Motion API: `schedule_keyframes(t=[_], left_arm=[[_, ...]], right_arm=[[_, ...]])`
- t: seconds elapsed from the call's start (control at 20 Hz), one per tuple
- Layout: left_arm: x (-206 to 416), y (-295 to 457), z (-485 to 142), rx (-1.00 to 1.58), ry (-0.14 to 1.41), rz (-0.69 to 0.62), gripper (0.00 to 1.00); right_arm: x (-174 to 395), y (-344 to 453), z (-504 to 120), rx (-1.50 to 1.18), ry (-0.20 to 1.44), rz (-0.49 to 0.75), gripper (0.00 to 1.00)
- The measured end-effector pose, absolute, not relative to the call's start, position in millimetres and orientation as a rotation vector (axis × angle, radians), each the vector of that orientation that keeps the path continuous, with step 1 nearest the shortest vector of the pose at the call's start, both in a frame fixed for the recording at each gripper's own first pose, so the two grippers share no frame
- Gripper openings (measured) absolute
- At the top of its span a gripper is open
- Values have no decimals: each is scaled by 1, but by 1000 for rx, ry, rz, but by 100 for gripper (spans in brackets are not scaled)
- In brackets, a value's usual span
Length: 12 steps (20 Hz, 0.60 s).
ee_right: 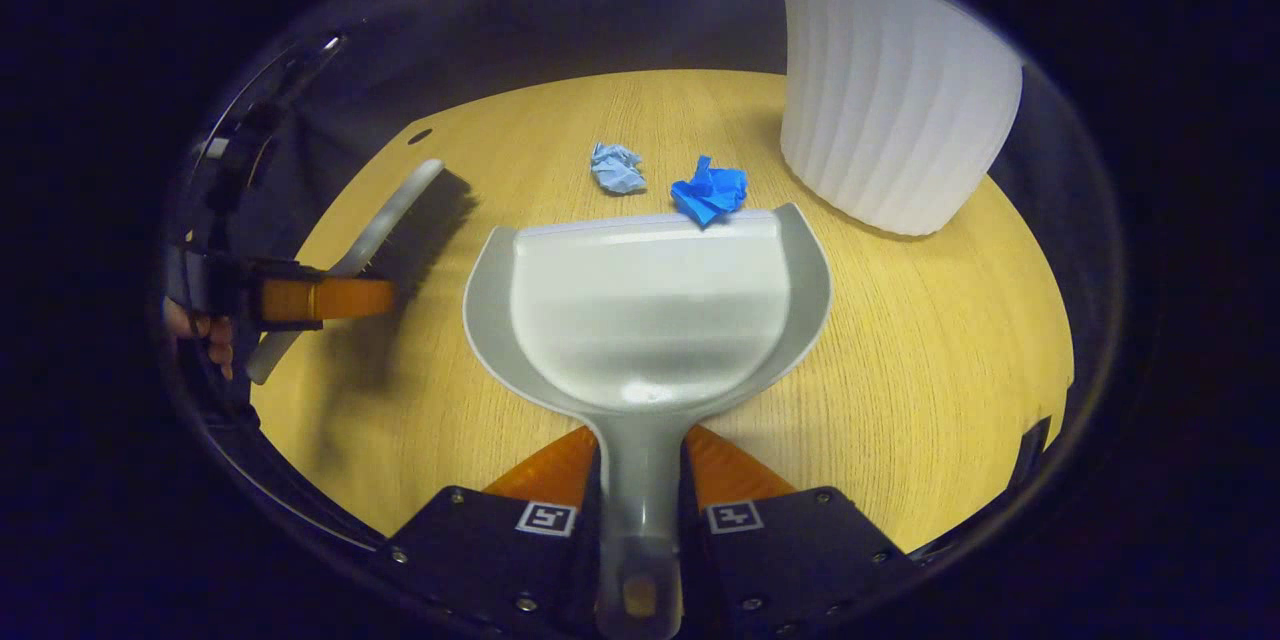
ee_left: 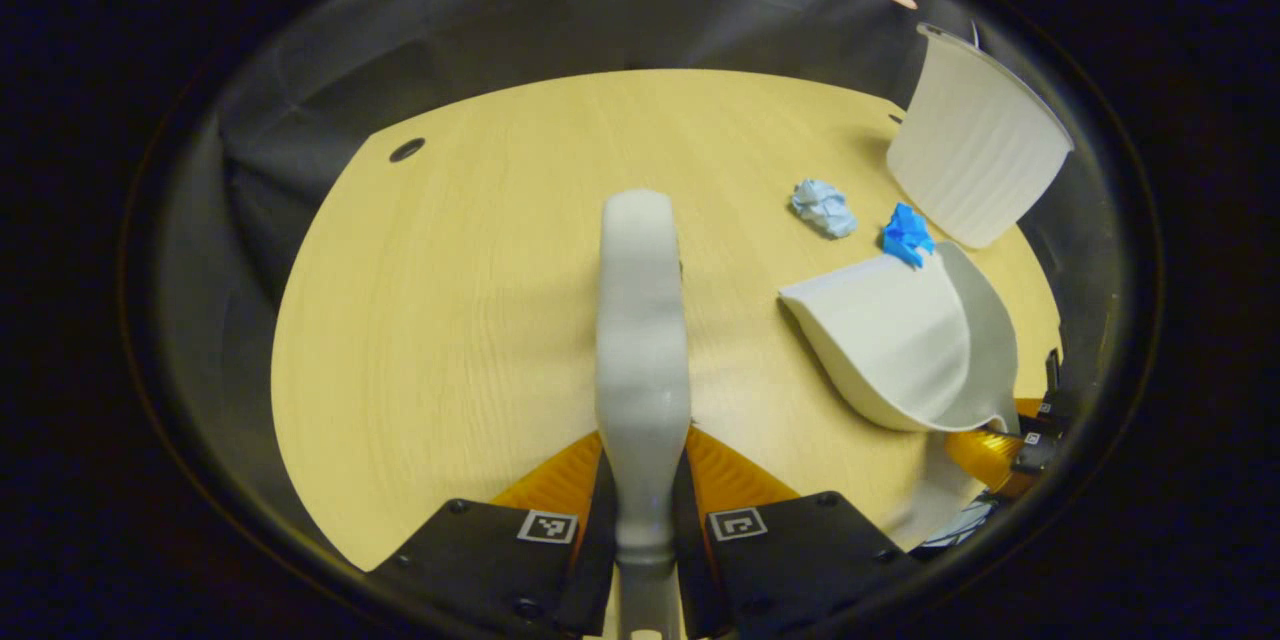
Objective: Pick up the small broom and dustpan from the desktop, sweep the trash into the dustpan with the broom, and then empty the trash into the garbage bin.
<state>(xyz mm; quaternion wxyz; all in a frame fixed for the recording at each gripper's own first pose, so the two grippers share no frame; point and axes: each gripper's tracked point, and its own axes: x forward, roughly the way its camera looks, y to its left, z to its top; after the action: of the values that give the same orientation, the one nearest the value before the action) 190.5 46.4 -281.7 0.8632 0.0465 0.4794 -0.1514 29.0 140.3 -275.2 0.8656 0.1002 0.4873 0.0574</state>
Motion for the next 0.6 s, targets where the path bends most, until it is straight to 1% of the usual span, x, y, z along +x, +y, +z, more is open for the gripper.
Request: schedule_keyframes(t=[0.2,0.25,0.55,0.6], left_arm=[[226,24,-275,146,976,-374,36],[233,18,-275,158,976,-392,34],[257,-21,-287,265,992,-502,34],[261,-26,-290,277,992,-515,36]], right_arm=[[30,133,-278,205,1014,126,33],[30,131,-279,201,1019,131,33],[31,115,-278,176,1040,179,33],[32,111,-278,172,1045,184,33]])
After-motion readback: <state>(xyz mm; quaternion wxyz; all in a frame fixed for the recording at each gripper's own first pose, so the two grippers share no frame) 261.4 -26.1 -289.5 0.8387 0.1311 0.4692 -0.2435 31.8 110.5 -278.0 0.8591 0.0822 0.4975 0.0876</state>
